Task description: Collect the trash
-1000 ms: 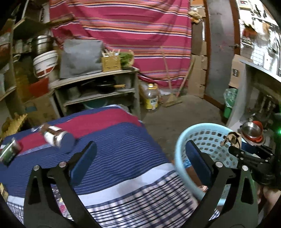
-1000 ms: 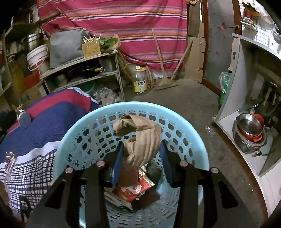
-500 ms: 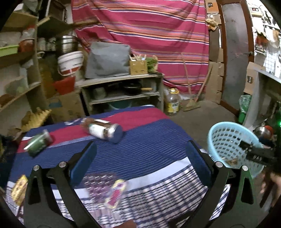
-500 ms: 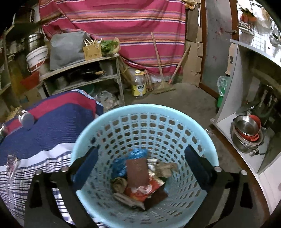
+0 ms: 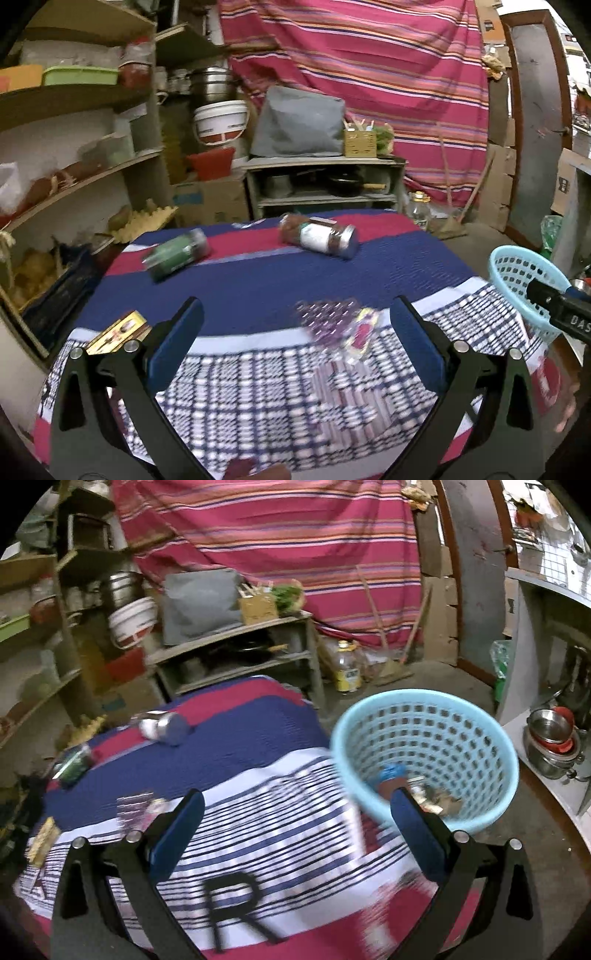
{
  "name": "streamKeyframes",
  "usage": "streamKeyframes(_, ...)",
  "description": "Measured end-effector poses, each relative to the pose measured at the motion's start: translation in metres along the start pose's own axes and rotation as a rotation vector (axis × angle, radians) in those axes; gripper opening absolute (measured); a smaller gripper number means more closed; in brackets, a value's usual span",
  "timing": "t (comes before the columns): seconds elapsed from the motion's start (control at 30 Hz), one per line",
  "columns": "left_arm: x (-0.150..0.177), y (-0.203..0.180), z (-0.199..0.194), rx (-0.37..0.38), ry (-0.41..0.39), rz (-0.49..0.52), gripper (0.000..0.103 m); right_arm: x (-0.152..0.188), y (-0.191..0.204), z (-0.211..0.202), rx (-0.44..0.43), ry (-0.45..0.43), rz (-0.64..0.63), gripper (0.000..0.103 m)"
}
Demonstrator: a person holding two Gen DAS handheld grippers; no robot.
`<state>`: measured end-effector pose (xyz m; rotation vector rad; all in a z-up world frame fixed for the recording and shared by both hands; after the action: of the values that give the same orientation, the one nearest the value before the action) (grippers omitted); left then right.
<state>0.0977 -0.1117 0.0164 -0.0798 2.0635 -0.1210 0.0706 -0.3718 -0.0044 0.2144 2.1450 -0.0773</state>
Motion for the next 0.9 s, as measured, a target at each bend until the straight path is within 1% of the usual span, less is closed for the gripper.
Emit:
streamKeyframes(0.07,0.003,0.013,-0.004,-0.001,0.008,-0.022,0.098,0.006,0.024,-0.012,-0.007,-0.029,-0.035,0.098)
streamKeyframes(0.17,0.011,0.032,-0.008,-0.021,0.009,-0.056,0.098,0.019,0.055,-0.024,-0.024,-0.046,-0.088,0.098)
streamKeyframes(0.33,0.026,0.058,-0.014,-0.075,-0.005,-0.058,0.098,0.044,0.084,-0.029,-0.041,-0.04,-0.115,0.098)
streamKeyframes(0.43,0.035,0.068,-0.015,-0.089,-0.006,-0.064,0.098,0.056,0.092,-0.031,-0.045,-0.044,-0.118,0.098)
streamKeyframes(0.5,0.039,0.072,-0.014,-0.084,-0.003,-0.06,0.098,0.058,0.097,-0.036,-0.035,-0.075,-0.139,0.098)
streamKeyframes(0.53,0.041,0.073,-0.015,-0.083,-0.008,-0.057,0.098,0.058,0.099,-0.04,-0.019,-0.099,-0.158,0.098)
streamKeyframes(0.6,0.041,0.075,-0.016,-0.083,-0.024,-0.052,0.098,0.059,0.102,-0.044,0.001,-0.12,-0.181,0.098)
streamKeyframes(0.7,0.043,0.075,-0.015,-0.065,-0.019,-0.06,0.098,0.059,0.106,-0.045,0.027,-0.119,-0.198,0.098)
streamKeyframes(0.9,0.046,0.071,-0.021,-0.03,-0.006,-0.069,0.098,0.06,0.1,-0.053,0.043,-0.128,-0.175,0.098)
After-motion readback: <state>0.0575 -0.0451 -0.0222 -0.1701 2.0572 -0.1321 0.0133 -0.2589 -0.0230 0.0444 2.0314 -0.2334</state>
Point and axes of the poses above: each gripper's, at about its wrist camera, not at the fingertips, and z roughly the way its jaws point, y to its left, x to its underside, the point moved 3 cm from there along z, roughly the way its jaws point, and after that the axes turned 12 degrees about -z, right-handed, at the moved point
